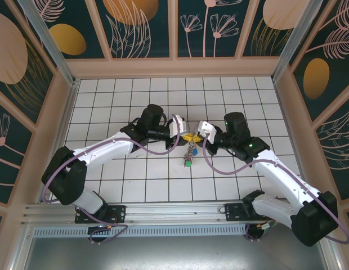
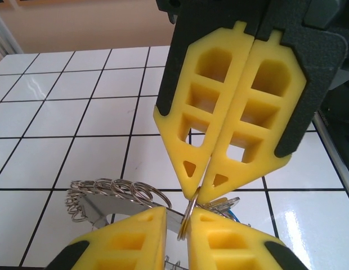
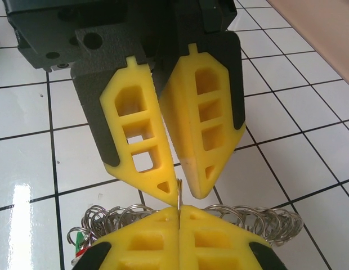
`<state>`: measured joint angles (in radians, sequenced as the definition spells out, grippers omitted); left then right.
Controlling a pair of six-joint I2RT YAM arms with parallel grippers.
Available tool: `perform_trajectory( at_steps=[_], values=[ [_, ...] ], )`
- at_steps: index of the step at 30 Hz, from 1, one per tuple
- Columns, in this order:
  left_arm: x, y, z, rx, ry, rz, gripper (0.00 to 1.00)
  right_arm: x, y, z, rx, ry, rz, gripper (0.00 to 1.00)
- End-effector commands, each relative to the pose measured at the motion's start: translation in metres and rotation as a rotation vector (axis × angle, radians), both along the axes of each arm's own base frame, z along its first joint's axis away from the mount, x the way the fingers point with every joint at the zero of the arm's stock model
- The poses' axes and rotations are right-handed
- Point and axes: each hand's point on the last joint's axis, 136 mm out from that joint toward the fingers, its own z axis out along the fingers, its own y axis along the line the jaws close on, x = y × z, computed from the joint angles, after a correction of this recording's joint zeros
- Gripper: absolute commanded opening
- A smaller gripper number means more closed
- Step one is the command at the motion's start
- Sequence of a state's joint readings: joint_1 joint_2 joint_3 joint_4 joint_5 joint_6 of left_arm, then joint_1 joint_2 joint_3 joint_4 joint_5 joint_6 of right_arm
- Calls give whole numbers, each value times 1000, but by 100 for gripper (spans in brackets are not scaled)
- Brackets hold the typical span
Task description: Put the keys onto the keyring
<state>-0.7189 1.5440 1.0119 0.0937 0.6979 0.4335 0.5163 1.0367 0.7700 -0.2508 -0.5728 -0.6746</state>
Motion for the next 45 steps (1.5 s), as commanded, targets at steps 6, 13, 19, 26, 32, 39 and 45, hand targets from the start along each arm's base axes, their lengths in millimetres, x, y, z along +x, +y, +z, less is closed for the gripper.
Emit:
perform_trajectory(
  at_steps=[6, 13, 19, 26, 32, 39, 45],
  values=[
    [5, -1, 3, -11, -18, 11, 6, -3, 7, 17, 57, -53, 44, 0],
    [4, 0, 3, -10, -18, 12, 0, -2, 7, 19, 55, -60, 41, 0],
    [6, -1, 5, -14, -24, 16, 0, -2, 7, 18, 54, -59, 40, 0],
    [7, -2, 7, -17, -25, 12, 0, 0, 6, 18, 51, -65, 32, 0],
    [4, -2, 12, -33, -31, 3, 0, 0, 4, 15, 38, -72, 25, 0],
    [6, -2, 11, -34, -30, 13, 6, -1, 4, 17, 56, -65, 27, 0],
    [6, -1, 8, -11, -30, 14, 15, -3, 4, 18, 63, -63, 34, 0]
  ],
)
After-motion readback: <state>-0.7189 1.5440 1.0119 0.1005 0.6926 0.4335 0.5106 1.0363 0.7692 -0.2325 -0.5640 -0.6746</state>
